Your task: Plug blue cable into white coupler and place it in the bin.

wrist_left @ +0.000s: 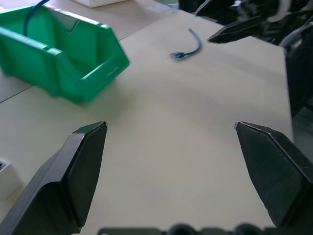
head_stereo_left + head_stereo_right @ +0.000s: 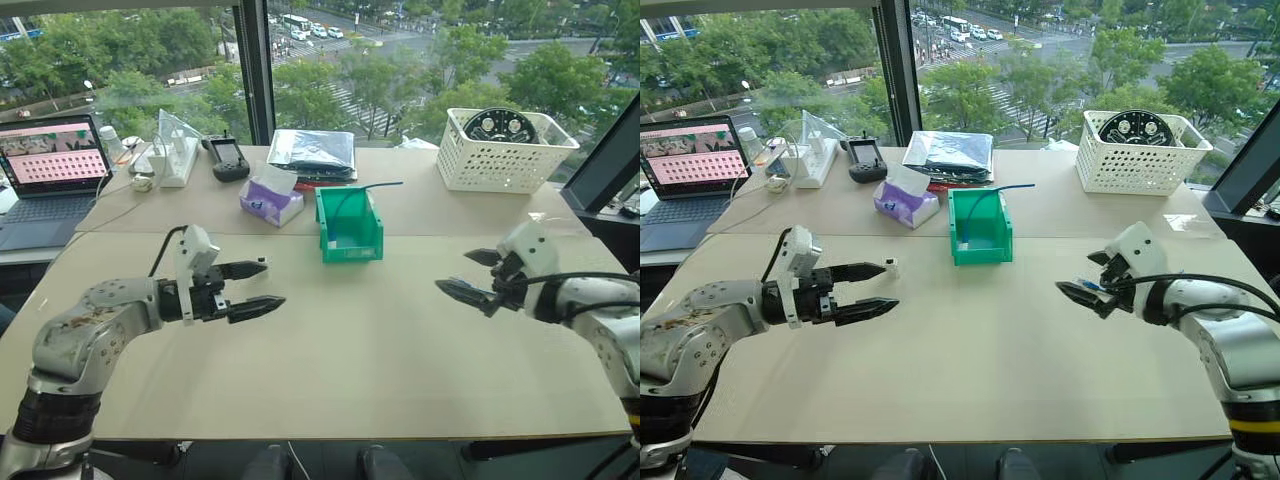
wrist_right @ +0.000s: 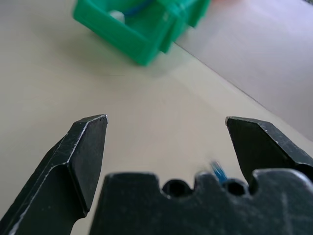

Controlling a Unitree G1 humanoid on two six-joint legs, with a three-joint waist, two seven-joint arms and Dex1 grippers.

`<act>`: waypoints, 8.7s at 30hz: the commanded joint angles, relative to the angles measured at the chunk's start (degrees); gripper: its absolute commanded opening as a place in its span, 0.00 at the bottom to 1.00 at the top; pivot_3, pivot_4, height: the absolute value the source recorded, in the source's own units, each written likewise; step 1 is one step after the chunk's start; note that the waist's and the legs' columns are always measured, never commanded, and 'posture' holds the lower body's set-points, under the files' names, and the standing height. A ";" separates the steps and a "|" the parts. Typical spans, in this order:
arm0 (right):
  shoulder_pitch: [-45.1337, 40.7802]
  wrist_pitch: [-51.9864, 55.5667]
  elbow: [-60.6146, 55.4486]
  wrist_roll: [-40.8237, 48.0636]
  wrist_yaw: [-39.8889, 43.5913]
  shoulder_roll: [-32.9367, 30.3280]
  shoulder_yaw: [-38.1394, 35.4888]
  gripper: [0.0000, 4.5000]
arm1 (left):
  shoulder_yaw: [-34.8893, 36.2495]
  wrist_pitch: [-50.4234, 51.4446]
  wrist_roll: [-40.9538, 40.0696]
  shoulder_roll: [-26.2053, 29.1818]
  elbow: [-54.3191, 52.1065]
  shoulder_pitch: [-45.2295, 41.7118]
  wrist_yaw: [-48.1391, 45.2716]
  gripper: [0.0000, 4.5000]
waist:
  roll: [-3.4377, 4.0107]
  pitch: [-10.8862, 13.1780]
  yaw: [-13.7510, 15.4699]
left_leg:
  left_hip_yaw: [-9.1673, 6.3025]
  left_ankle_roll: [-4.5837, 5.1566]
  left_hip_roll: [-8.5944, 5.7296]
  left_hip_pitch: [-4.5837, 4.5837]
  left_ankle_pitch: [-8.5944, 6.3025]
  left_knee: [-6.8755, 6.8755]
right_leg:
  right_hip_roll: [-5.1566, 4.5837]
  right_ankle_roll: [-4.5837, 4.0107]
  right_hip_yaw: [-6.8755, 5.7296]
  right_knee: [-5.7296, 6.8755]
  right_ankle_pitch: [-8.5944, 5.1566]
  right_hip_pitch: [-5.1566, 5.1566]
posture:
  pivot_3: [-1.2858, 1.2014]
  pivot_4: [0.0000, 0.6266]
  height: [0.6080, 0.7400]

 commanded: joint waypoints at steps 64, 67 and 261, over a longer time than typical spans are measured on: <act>-0.83 12.72 -24.84 -8.73 14.29 11.25 9.41 0.86 | -32.83 -33.76 39.13 -13.82 31.27 -14.92 -14.13 1.00 | 0.04 0.04 0.10 | -0.15 -0.12 0.01 -0.06 0.04 0.12 | 0.13 -0.10 -0.07 0.17 0.06 -0.07 | 0.52 0.24 1.00; 0.72 13.64 -26.43 -8.23 12.08 10.40 8.59 0.86 | -33.45 -35.18 40.34 -15.01 33.57 -15.53 -14.93 1.00 | 0.03 0.04 -0.03 | -0.15 -0.12 0.02 -0.06 0.04 0.19 | 0.12 -0.08 -0.07 0.18 0.05 -0.05 | 0.52 0.24 1.00; 12.65 22.68 -24.09 49.79 -52.66 33.06 -6.80 0.00 | -36.25 -8.18 42.12 -30.03 31.13 -21.46 -4.10 0.14 | 0.44 -0.18 -0.57 | -0.28 0.14 -0.02 -0.38 -0.02 0.15 | 0.08 0.35 -0.01 -0.04 -0.01 -0.11 | 0.52 0.24 1.00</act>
